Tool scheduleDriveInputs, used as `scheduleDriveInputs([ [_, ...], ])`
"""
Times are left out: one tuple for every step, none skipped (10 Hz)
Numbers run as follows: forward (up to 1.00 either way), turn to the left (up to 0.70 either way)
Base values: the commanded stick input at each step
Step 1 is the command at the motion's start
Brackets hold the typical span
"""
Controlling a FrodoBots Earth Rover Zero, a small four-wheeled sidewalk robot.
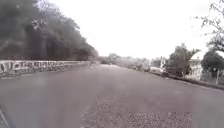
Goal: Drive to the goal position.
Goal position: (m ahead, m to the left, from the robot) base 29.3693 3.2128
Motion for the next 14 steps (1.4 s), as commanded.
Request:
scheduleDriveInputs([
  [1.0, 0.0],
  [1.0, 0.0],
  [1.0, 0.0],
  [1.0, 0.0],
  [1.0, 0.0],
  [1.0, 0.0],
  [1.0, 0.0],
  [1.0, 0.0],
  [1.0, 0.0],
  [1.0, 0.0],
  [1.0, 0.0],
  [1.0, 0.0],
  [1.0, 0.0],
  [1.0, 0.0],
])
